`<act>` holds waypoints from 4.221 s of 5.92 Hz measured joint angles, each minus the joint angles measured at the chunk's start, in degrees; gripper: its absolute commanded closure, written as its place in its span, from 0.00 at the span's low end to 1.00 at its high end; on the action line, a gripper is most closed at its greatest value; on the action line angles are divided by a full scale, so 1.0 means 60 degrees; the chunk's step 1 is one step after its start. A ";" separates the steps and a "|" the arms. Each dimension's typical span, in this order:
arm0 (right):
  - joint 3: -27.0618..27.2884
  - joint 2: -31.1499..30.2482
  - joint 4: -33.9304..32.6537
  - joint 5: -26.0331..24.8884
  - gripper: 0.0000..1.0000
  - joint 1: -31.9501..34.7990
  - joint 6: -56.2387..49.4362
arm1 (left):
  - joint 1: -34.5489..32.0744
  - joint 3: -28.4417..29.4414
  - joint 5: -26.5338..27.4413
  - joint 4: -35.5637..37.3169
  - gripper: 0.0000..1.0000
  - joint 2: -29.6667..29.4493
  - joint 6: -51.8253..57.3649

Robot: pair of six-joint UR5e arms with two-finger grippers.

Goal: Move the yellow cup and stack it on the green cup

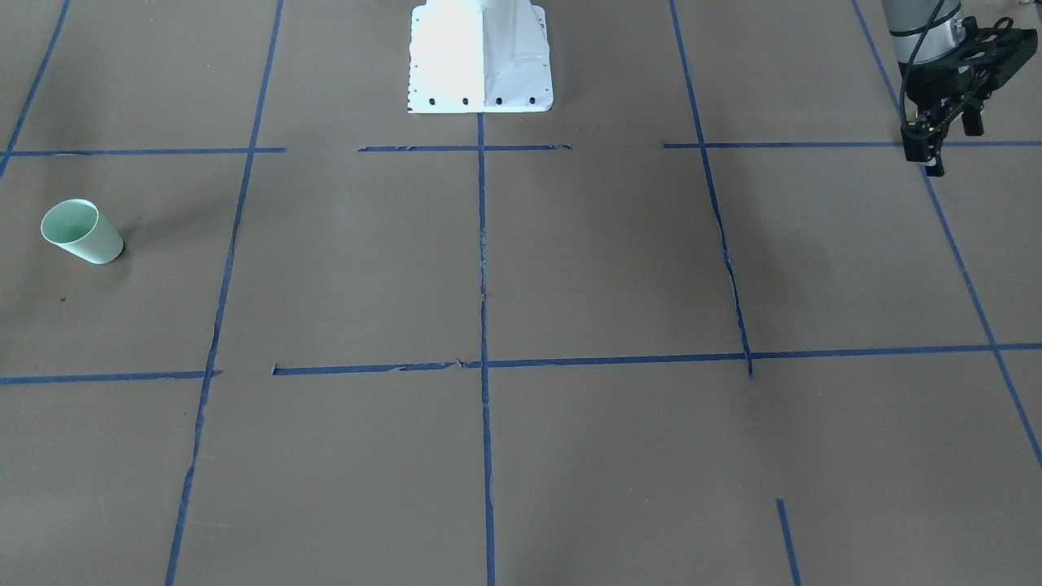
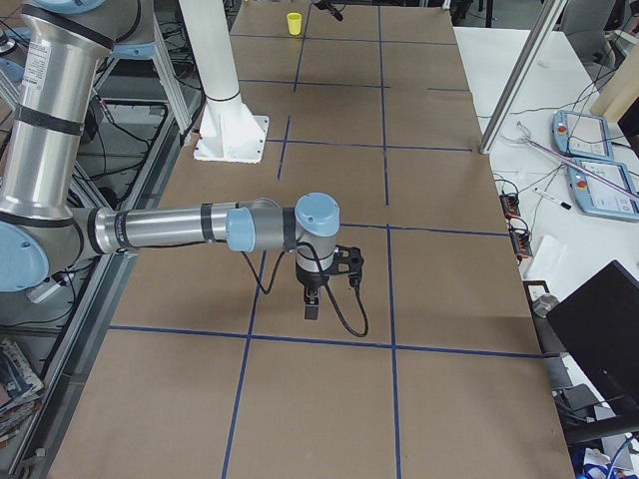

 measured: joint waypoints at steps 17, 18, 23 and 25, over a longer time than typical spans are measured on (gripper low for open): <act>0.0015 0.0114 0.0019 -0.0030 0.00 -0.0018 -0.0007 | 0.5896 0.4159 -0.1748 0.3931 0.00 -0.0551 -1.1475; 0.0015 0.0117 0.0019 -0.0030 0.00 -0.0019 -0.0004 | 0.5896 0.4426 -0.1732 0.3697 0.12 -0.0535 -1.1470; 0.0025 0.0125 0.0015 -0.0029 0.00 -0.0018 0.0007 | 0.5739 0.4376 -0.1696 0.3458 0.52 -0.0033 -1.1253; 0.0013 0.0119 0.0005 -0.0030 0.00 -0.0018 0.0015 | 0.4665 0.4272 -0.1057 0.3355 0.52 0.0304 -0.9881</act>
